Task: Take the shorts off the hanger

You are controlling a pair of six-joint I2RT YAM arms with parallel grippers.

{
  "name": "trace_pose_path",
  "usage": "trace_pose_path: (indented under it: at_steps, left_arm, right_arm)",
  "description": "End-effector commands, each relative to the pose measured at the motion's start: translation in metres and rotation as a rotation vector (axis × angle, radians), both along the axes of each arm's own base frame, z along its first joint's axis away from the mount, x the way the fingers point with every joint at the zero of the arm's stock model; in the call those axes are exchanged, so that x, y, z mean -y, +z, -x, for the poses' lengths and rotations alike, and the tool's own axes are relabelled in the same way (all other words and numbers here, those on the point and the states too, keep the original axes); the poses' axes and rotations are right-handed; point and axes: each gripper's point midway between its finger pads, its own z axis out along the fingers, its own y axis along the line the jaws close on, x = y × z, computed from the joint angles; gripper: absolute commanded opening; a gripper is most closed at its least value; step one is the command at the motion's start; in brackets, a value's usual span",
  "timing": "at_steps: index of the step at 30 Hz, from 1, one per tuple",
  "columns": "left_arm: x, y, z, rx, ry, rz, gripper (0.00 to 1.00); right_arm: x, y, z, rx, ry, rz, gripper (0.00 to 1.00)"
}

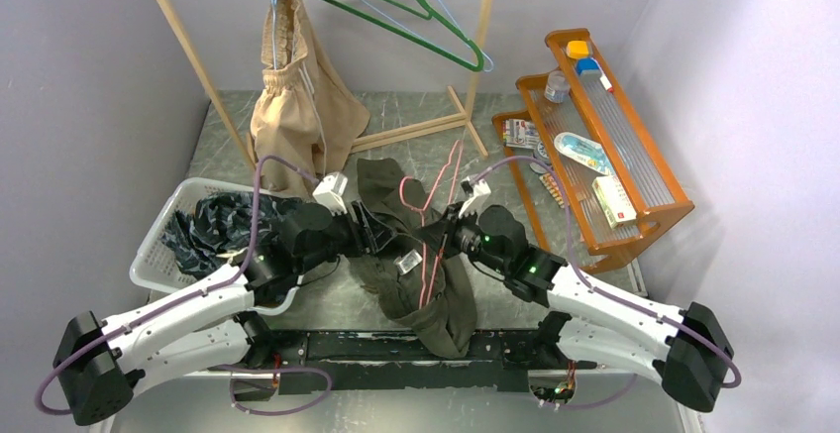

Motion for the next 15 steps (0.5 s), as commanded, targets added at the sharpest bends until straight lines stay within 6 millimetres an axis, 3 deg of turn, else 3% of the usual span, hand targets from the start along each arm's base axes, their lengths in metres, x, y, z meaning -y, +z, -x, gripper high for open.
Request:
trace_pose_path:
  at_steps: [1, 9, 15]
  left_arm:
    - [0.025, 0.04, 0.002, 0.11, -0.07, 0.121, 0.61]
    - [0.041, 0.074, -0.004, 0.231, -0.083, 0.123, 0.63]
    - [0.046, 0.074, -0.027, 0.281, -0.018, 0.052, 0.68]
  right_arm:
    - [-0.002, 0.014, -0.018, -0.039, -0.005, -0.095, 0.0]
    - [-0.009, -0.011, -0.007, -0.133, 0.095, -0.082, 0.0]
    - [-0.017, -0.015, 0.005, -0.176, 0.175, -0.084, 0.0]
